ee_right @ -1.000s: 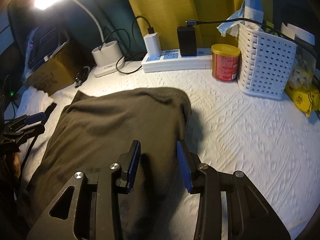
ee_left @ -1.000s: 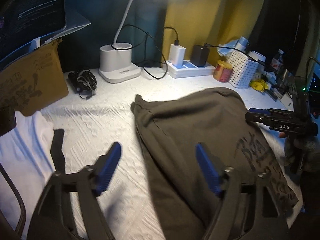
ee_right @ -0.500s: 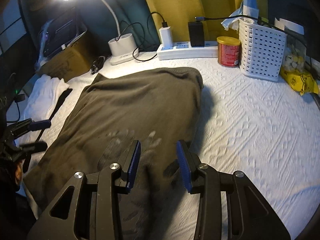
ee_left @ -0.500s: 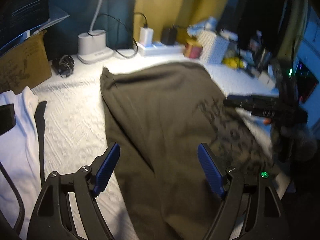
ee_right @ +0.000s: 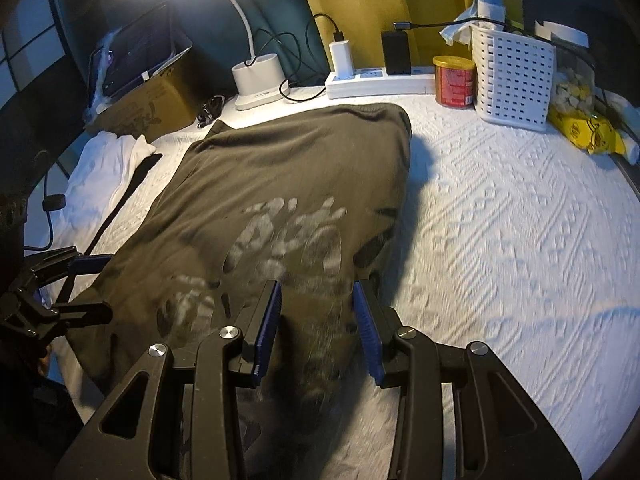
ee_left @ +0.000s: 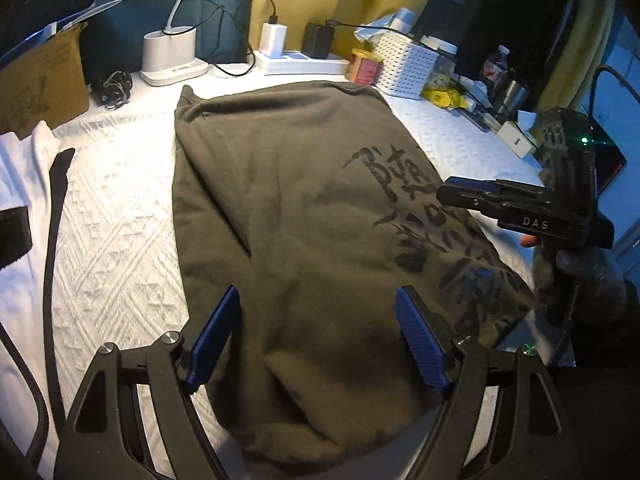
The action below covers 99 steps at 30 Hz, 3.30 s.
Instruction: Fold small clothes
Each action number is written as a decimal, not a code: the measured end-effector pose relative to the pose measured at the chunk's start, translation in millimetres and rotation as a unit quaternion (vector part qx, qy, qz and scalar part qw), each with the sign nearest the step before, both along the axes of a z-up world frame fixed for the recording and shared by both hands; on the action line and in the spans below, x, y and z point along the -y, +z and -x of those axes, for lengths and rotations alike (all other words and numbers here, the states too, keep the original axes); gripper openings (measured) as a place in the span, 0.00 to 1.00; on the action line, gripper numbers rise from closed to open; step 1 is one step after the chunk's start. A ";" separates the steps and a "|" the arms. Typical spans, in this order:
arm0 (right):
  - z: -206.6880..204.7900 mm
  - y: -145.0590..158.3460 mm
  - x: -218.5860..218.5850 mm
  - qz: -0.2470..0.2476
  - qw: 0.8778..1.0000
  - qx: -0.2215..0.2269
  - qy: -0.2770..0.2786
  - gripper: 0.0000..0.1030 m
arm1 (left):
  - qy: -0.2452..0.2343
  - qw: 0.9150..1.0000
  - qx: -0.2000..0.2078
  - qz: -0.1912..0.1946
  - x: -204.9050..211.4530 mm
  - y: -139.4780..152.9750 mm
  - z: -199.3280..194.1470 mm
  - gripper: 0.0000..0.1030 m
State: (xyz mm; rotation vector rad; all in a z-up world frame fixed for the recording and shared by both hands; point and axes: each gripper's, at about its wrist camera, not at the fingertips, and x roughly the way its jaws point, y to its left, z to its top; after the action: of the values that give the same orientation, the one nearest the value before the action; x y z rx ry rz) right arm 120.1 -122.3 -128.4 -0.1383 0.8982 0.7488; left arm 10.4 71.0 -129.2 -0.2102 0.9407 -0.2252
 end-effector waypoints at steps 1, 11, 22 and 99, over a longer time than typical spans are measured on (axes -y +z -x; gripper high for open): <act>2.8 -0.3 1.7 0.000 1.000 0.000 -0.001 0.39 | -0.003 1.000 0.002 0.002 1.3 -0.2 1.6 0.77; 26.7 -0.1 14.0 0.008 1.000 0.004 -0.007 0.39 | -0.014 1.000 -0.002 -0.010 4.9 -11.2 22.5 0.77; 59.2 -9.9 28.0 0.013 1.000 -0.007 -0.014 0.51 | -0.002 0.999 0.040 0.001 -2.8 5.7 44.6 0.09; 107.0 -1.1 66.2 0.009 0.998 0.020 -0.057 0.69 | 0.029 0.998 0.036 -0.052 17.0 8.9 25.4 0.80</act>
State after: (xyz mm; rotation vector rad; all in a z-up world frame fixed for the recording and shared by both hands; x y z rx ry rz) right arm 13.1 -188.5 -129.5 -0.1179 0.8678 0.6304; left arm -15.1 54.0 -120.2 -0.1317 0.8707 -0.1290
